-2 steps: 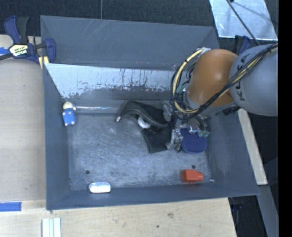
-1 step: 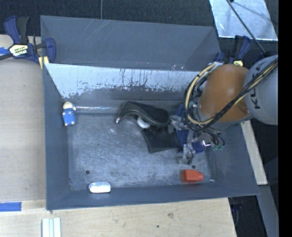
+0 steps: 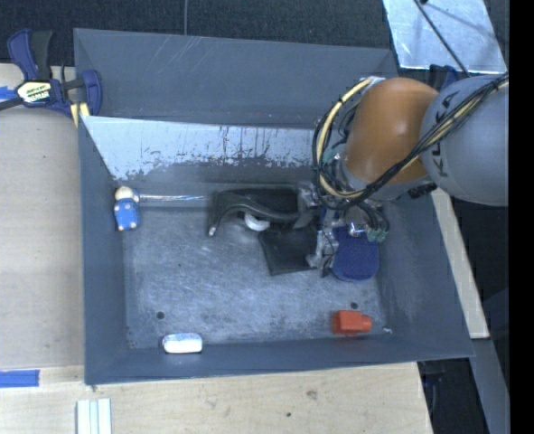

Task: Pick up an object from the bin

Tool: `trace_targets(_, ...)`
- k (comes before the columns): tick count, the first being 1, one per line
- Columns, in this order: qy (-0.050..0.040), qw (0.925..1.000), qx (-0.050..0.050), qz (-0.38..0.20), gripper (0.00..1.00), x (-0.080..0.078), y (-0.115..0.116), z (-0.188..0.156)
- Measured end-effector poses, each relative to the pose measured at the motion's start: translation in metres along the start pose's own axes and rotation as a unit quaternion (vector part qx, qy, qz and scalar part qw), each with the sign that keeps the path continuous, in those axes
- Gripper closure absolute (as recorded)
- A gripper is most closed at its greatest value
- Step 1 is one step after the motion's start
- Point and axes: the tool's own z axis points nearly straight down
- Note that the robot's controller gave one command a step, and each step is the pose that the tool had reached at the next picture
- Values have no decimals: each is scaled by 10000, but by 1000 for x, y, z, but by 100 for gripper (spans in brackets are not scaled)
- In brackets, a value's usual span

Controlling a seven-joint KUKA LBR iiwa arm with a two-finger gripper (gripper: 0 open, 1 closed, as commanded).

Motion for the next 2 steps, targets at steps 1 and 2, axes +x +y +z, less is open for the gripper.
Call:
trace_targets(1,8,9917,-18,-1286,0,32,-44,12)
trace_targets(2,1,9918,-21,-1280,100,32,-43,11)
